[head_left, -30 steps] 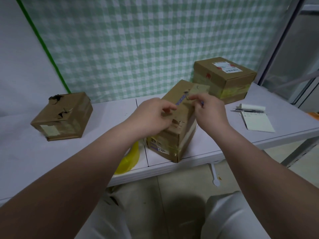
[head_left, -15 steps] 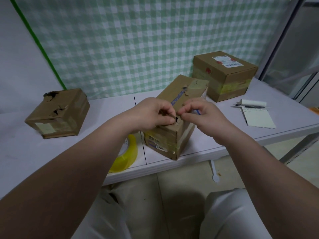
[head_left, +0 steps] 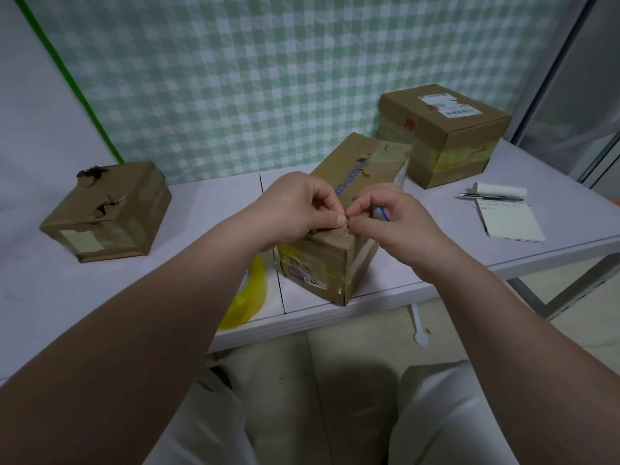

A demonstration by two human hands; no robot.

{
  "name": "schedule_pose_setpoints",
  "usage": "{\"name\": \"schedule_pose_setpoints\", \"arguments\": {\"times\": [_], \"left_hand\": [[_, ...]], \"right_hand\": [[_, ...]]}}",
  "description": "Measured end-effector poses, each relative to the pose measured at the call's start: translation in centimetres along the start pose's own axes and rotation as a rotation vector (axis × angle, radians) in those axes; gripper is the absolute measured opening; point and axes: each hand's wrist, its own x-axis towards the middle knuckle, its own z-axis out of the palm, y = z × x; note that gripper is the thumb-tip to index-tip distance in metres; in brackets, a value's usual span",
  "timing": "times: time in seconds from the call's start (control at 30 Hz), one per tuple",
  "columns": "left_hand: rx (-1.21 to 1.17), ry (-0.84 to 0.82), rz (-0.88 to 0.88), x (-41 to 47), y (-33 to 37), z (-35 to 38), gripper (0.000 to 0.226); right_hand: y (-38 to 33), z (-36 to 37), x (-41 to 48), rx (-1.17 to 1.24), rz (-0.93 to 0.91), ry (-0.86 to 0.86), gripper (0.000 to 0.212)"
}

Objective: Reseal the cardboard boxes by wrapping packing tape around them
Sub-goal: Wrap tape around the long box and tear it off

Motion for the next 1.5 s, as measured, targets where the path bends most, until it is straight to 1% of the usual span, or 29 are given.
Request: {"name": "schedule_pose_setpoints", "arguments": {"times": [0.33, 0.57, 0.67, 0.8, 0.97, 1.07, 1.17, 1.23, 1.5], "left_hand": [[0.081, 0.012, 0.012, 0.3, 0.1, 0.1, 0.008], [0.107, 0.006, 0.020, 0.4, 0.1, 0.1, 0.006], [0.122, 0.013, 0.029, 0.5, -0.1, 0.1, 0.006], [0.146, 0.055, 0.028, 0.5, -0.3, 0.3, 0.007], [0.101, 0.156, 0.040, 0.1, -0.8, 0.0, 0.012], [0.155, 0.222, 0.096, -0.9, -1.1, 0.2, 0.014], [0.223, 0.263, 0.259, -2.4, -1.7, 0.8, 0.021], [0.275, 0.266, 0.328, -3.1, -2.3, 1.3, 0.026], [0.451, 0.250, 0.428, -3.7, -3.5, 1.7, 0.037]], "right_hand": [[0.2, 0.4, 0.2, 0.077, 0.039, 0.026, 0.022], [0.1, 0.6, 0.1, 0.054, 0.032, 0.035, 0.014], [0.1, 0.7, 0.0, 0.011, 0.015, 0.046, 0.018], [-0.2, 0.9, 0.0, 0.012, 0.025, 0.079, 0.023], [-0.4, 1.1, 0.0, -0.009, 0.035, 0.097, 0.025], [-0.4, 1.1, 0.0, -0.005, 0.045, 0.099, 0.025], [-0.4, 1.1, 0.0, -0.016, 0.044, 0.111, 0.023], [-0.4, 1.2, 0.1, -0.030, 0.040, 0.117, 0.021], [-0.5, 1.6, 0.1, -0.071, 0.034, 0.155, 0.019]]}}
